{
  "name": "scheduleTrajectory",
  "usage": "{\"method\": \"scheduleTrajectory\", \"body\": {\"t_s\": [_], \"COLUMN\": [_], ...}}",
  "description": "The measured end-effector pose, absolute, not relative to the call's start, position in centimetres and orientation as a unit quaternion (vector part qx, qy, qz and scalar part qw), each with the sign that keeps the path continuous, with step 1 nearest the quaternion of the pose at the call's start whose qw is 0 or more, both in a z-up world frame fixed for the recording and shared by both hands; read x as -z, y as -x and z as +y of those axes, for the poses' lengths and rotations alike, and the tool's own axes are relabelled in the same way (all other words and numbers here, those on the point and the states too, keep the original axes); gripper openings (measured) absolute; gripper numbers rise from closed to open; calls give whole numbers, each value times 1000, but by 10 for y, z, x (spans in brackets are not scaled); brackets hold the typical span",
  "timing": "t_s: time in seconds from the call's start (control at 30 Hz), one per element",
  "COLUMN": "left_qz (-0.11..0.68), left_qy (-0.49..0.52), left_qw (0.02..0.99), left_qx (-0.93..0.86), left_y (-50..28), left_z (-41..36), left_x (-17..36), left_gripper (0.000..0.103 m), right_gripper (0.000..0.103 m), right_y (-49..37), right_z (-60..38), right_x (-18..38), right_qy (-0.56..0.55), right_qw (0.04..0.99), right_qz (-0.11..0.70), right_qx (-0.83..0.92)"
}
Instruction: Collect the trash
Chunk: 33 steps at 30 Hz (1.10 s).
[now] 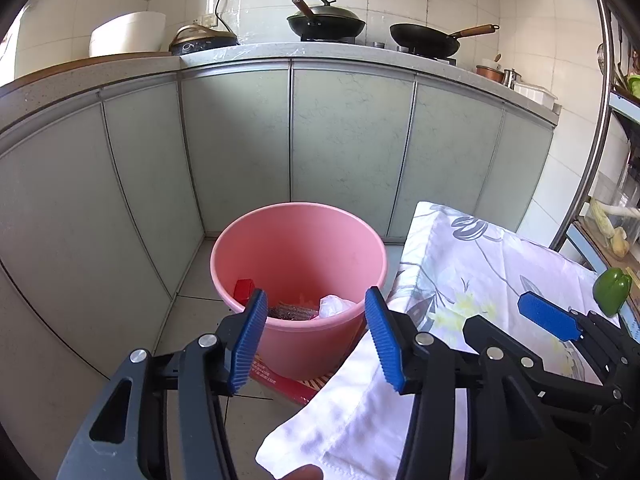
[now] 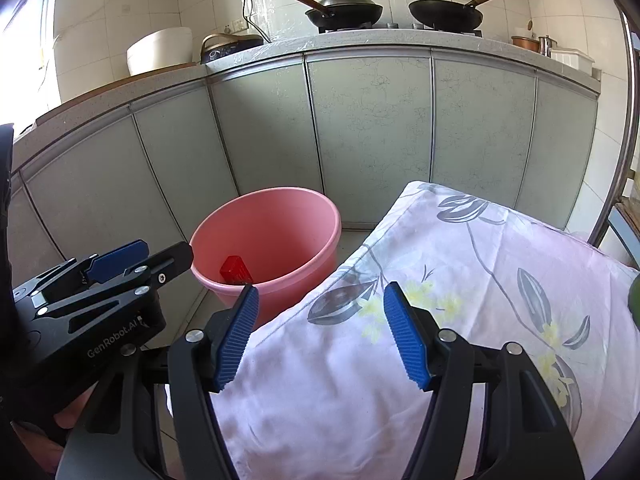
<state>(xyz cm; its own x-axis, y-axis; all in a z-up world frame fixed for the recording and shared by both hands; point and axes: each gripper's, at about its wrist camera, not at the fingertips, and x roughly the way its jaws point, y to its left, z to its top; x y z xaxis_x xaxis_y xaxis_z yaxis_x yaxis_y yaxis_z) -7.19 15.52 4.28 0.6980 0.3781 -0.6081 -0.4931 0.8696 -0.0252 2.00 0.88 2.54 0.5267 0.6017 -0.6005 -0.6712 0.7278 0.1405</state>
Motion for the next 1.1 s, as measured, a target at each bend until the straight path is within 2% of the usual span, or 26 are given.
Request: {"method": "scheduleTrajectory", "body": {"t_s": [1.1], "left_qz": [314], "left_qy": [87], "left_qw": [917], "left_qx": [-231], "left_y": [68], "left_z": [155], "left_x": [-37], "left_gripper": [47], "right_gripper": [66], "right_y": [-23], "right_z": [7], "right_x": [-21], "right_qy": [55], "right_qw": [871], "right_qz": [327], "right_qx": [-362]}}
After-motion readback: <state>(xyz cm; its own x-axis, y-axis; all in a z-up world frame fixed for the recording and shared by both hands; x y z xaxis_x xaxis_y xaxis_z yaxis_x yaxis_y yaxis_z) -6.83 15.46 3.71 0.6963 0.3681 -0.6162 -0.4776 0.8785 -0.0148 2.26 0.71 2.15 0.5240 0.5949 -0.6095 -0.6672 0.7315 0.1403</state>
